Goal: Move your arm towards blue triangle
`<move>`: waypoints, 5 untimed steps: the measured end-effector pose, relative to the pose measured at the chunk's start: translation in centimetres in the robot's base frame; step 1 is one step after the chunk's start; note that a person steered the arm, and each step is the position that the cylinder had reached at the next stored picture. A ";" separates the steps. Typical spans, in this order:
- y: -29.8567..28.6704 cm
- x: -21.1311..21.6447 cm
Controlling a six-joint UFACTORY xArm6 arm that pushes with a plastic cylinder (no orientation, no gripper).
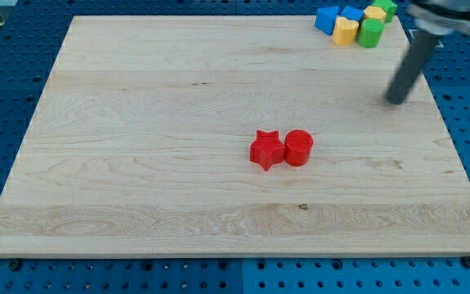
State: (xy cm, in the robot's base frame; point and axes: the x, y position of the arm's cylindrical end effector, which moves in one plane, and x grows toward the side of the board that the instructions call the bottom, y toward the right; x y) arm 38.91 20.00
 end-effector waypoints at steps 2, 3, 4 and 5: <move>-18.0 -10.5; -21.7 -18.6; -21.7 -19.7; -21.1 -19.7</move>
State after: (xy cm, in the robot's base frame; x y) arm 19.22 -1.07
